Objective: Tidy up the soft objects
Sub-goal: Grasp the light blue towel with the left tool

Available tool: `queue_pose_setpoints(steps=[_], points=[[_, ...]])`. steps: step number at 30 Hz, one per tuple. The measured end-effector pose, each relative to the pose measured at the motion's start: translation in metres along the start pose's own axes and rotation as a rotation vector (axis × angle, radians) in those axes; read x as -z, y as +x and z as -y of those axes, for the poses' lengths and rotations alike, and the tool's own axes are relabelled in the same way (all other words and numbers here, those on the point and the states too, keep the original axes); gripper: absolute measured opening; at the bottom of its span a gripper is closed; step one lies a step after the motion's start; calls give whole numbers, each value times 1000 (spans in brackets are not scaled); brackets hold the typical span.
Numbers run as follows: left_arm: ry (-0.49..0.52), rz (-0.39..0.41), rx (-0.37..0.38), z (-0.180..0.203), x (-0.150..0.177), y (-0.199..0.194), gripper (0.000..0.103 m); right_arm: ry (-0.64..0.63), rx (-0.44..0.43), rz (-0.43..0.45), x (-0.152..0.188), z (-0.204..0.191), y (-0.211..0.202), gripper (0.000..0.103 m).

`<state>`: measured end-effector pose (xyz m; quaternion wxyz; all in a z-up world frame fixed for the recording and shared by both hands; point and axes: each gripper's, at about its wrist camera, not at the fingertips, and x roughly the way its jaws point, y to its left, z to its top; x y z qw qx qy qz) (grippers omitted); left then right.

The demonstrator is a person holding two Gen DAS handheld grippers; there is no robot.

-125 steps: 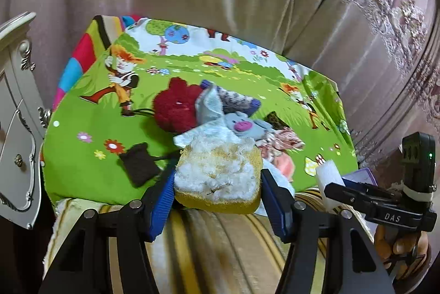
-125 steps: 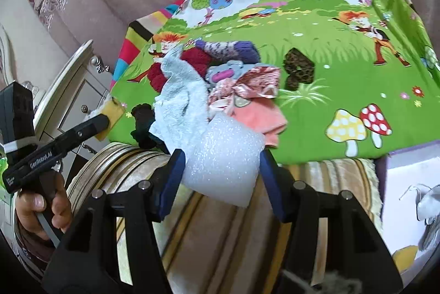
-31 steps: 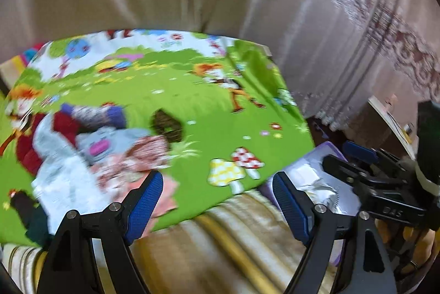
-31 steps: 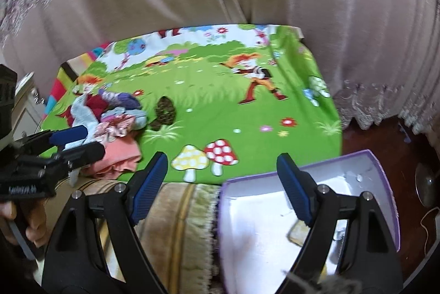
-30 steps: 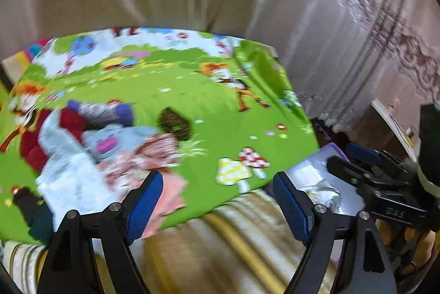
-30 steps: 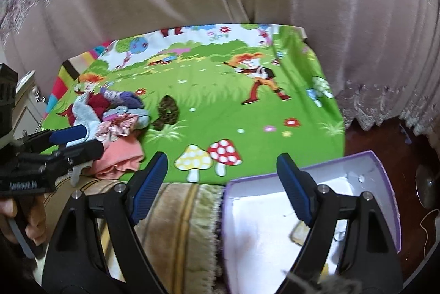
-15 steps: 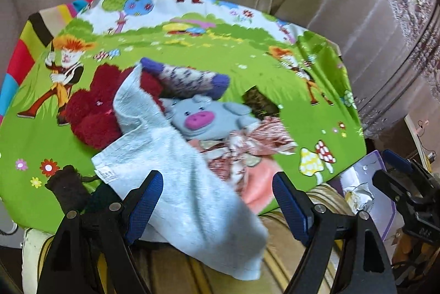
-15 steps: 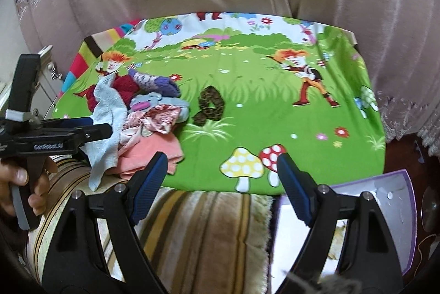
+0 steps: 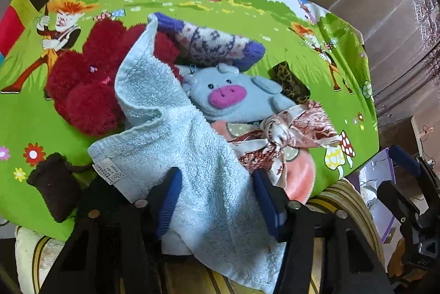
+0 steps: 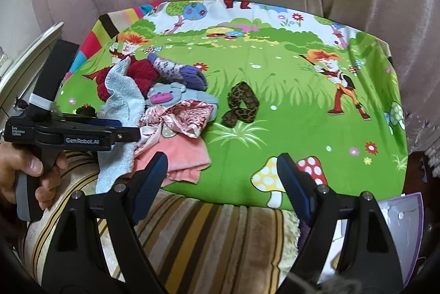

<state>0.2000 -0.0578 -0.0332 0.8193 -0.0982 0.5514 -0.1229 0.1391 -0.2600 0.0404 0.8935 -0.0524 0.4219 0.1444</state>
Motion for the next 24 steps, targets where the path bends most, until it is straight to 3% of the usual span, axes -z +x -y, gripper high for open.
queue_pose_setpoints(steps=[2, 5, 6, 11, 19, 24], points=[[-8, -9, 9, -2, 0, 3, 43, -16, -6, -8, -2, -6, 5, 84], [-37, -3, 48, -9, 2, 1, 19, -41, -18, -13, -6, -16, 10, 84], [-50, 5, 61, -13, 4, -1, 16, -49, -22, -15, -7, -19, 12, 84], [-65, 39, 83, -19, 10, -10, 12, -86, -38, -31, -13, -37, 21, 84], [-117, 208, 120, -35, 23, -50, 12, -132, -75, -55, -22, -57, 38, 84], [-165, 308, 99, -48, 33, -72, 12, -137, -85, -81, -28, -67, 54, 84]])
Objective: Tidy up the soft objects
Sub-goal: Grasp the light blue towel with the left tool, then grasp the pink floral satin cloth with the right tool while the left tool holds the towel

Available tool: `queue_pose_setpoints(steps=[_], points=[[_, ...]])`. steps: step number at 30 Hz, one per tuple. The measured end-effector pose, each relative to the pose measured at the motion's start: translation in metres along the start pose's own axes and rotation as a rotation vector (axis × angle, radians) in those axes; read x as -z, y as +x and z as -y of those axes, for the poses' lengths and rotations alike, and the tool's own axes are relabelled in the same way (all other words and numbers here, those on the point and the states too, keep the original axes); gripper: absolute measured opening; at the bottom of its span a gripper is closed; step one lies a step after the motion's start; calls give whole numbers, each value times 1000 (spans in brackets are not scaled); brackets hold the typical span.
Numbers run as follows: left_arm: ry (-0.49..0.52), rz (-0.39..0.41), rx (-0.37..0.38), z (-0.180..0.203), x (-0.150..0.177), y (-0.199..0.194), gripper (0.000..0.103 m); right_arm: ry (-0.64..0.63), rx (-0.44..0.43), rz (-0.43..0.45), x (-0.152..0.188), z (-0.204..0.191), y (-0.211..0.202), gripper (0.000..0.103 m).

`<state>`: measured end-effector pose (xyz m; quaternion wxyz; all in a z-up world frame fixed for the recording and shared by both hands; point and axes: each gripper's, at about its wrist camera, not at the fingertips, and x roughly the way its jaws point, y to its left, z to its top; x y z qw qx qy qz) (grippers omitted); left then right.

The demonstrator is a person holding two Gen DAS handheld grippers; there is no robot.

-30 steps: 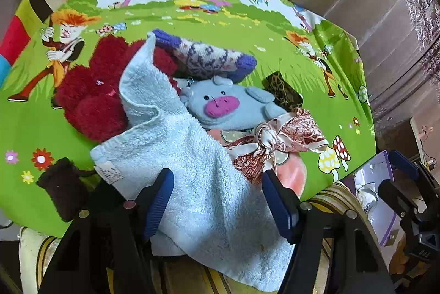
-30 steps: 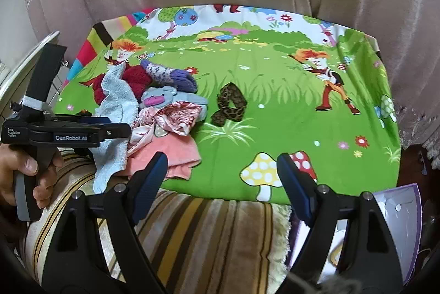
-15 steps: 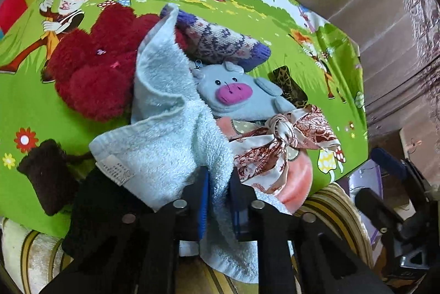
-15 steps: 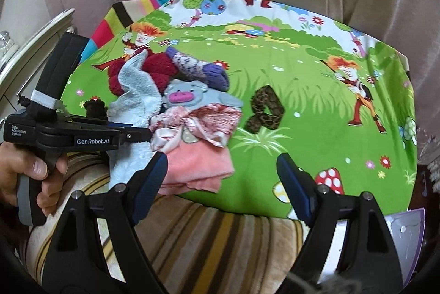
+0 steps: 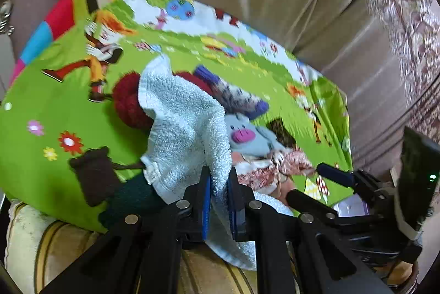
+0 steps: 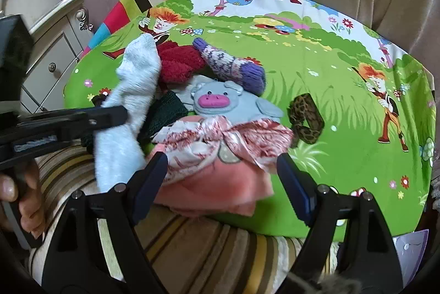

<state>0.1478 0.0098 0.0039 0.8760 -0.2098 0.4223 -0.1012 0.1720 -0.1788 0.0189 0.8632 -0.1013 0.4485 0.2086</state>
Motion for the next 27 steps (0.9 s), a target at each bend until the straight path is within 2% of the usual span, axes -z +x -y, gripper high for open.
queue_pose_setpoints(steps=[7, 10, 13, 15, 18, 27], points=[[7, 107, -14, -1, 1, -22, 12, -40, 31, -21, -13, -14, 21, 83], [28, 141, -28, 2, 3, -30, 12, -61, 50, -32, -16, -17, 29, 76], [43, 160, -34, 3, 6, -35, 12, -57, 49, -54, -18, -15, 38, 59], [57, 168, -43, 6, 7, -37, 12, -49, 40, -67, -17, -14, 42, 39], [74, 181, -56, 10, 10, -39, 12, -44, 36, -49, -16, -13, 38, 26], [105, 226, -81, 19, 15, -49, 12, -30, 36, 84, -11, -13, 2, 24]])
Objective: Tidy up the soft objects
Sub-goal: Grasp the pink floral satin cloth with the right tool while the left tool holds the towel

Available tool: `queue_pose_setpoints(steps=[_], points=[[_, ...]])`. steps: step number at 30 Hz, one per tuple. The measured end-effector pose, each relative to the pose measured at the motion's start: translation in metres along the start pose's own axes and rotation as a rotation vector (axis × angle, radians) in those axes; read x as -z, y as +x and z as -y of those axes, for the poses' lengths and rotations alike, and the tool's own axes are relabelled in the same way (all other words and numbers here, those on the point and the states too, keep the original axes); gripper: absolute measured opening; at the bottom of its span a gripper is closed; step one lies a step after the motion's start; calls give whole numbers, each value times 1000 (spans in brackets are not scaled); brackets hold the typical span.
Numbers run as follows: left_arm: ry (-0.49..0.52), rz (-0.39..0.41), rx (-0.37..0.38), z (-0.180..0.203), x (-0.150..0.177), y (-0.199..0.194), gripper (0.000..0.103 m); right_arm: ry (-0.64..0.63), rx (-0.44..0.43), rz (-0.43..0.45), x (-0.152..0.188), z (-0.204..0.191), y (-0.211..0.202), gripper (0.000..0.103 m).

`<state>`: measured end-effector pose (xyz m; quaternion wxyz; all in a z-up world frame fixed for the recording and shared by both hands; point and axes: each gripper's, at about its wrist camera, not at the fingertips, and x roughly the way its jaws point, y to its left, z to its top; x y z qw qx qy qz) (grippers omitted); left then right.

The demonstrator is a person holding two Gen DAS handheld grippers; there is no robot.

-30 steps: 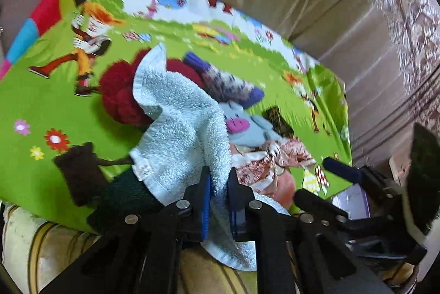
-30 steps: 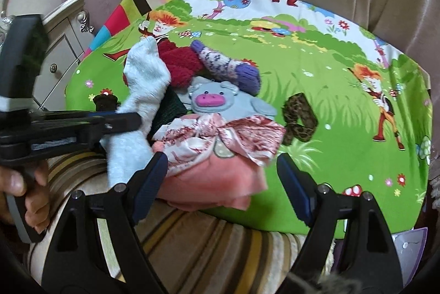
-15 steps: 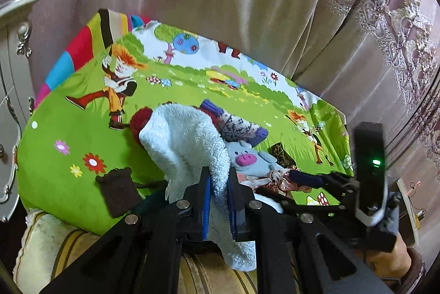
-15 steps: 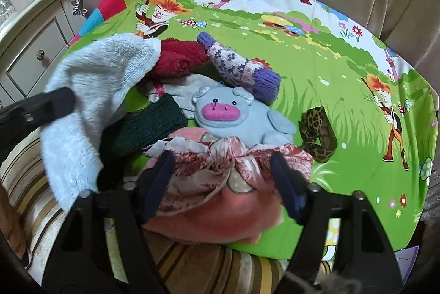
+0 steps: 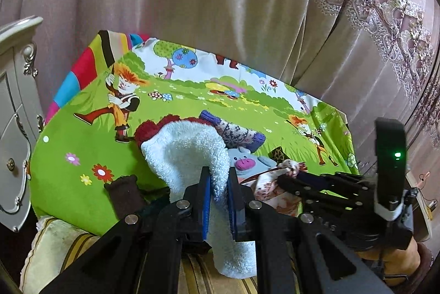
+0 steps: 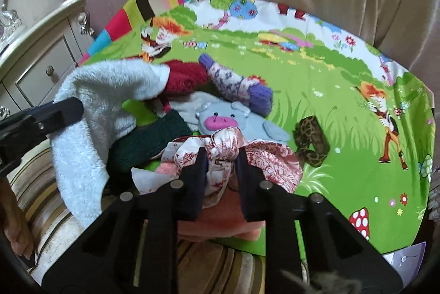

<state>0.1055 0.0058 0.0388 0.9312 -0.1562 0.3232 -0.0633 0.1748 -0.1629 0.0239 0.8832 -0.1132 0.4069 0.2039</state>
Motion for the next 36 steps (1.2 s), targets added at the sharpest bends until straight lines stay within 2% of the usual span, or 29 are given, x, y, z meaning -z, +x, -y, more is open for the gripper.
queue_pose_setpoints(steps=[6, 15, 25, 36], points=[[35, 17, -6, 14, 2, -8, 12, 52, 0, 54, 5, 11, -25, 24], [89, 37, 3, 39, 6, -22, 11, 123, 2, 88, 20, 28, -56, 24], [159, 49, 55, 78, 14, -37, 11, 188, 23, 127, 44, 51, -92, 24], [258, 51, 148, 143, 23, -46, 11, 268, 86, 180, 75, 87, -137, 24]])
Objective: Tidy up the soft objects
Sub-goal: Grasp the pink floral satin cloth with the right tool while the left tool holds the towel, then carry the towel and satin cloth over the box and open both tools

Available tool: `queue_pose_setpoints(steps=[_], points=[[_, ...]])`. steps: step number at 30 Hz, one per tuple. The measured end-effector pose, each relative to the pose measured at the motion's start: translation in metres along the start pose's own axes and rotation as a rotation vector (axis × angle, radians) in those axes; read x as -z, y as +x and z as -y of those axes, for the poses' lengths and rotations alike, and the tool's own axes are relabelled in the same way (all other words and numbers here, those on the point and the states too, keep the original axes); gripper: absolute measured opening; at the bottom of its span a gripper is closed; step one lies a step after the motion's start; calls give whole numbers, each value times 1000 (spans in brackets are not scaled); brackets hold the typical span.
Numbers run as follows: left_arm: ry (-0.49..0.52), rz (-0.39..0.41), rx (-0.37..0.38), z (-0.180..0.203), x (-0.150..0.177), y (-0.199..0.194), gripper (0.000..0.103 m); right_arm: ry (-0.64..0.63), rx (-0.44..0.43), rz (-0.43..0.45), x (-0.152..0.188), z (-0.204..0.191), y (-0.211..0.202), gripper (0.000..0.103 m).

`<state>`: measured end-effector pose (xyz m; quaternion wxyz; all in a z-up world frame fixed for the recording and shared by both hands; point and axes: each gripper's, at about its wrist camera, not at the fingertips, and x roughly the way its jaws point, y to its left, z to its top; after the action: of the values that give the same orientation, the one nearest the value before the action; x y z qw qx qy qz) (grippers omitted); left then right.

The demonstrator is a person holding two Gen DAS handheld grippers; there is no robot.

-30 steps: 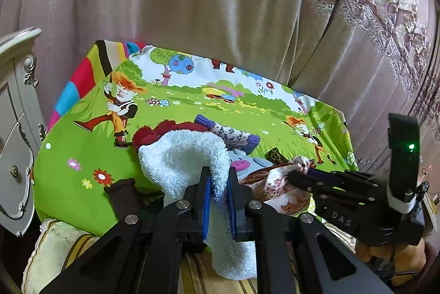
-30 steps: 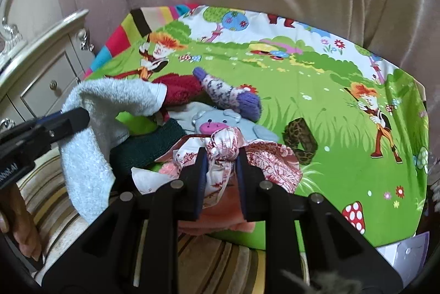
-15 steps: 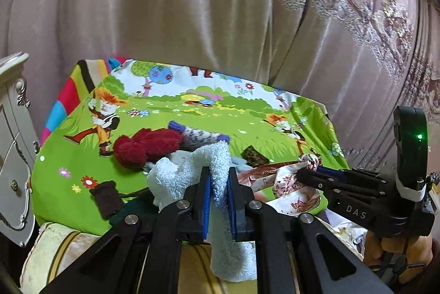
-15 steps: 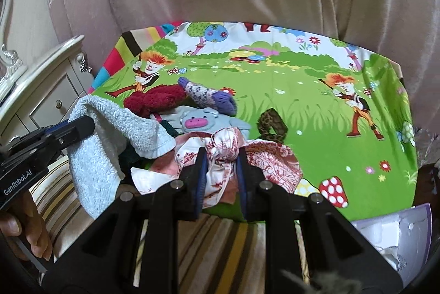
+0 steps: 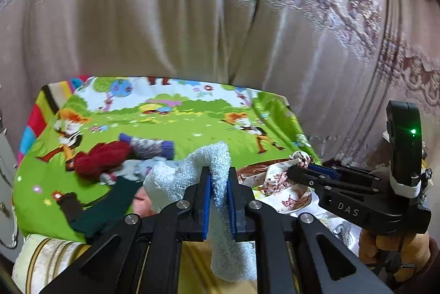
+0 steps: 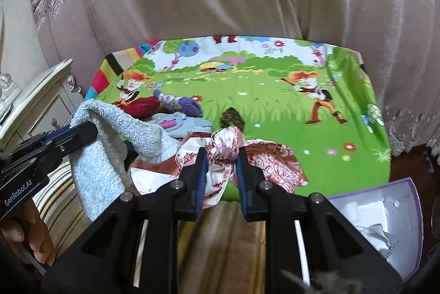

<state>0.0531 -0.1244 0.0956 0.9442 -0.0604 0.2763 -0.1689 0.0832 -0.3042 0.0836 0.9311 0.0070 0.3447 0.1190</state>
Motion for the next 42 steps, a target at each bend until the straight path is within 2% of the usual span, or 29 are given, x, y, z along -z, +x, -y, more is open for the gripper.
queue_pose_setpoints(steps=[10, 23, 34, 41, 42], points=[[98, -27, 135, 72, -9, 15, 11, 99, 112, 34, 17, 64, -41, 24], [186, -132, 269, 147, 0, 51, 11, 196, 251, 40, 41, 135, -73, 24], [202, -247, 341, 183, 11, 95, 12, 241, 356, 27, 55, 173, -81, 24], [194, -296, 354, 186, 15, 112, 16, 257, 383, 30, 56, 186, -82, 26], [196, -295, 354, 186, 14, 112, 20, 259, 386, 29, 56, 187, -82, 26]])
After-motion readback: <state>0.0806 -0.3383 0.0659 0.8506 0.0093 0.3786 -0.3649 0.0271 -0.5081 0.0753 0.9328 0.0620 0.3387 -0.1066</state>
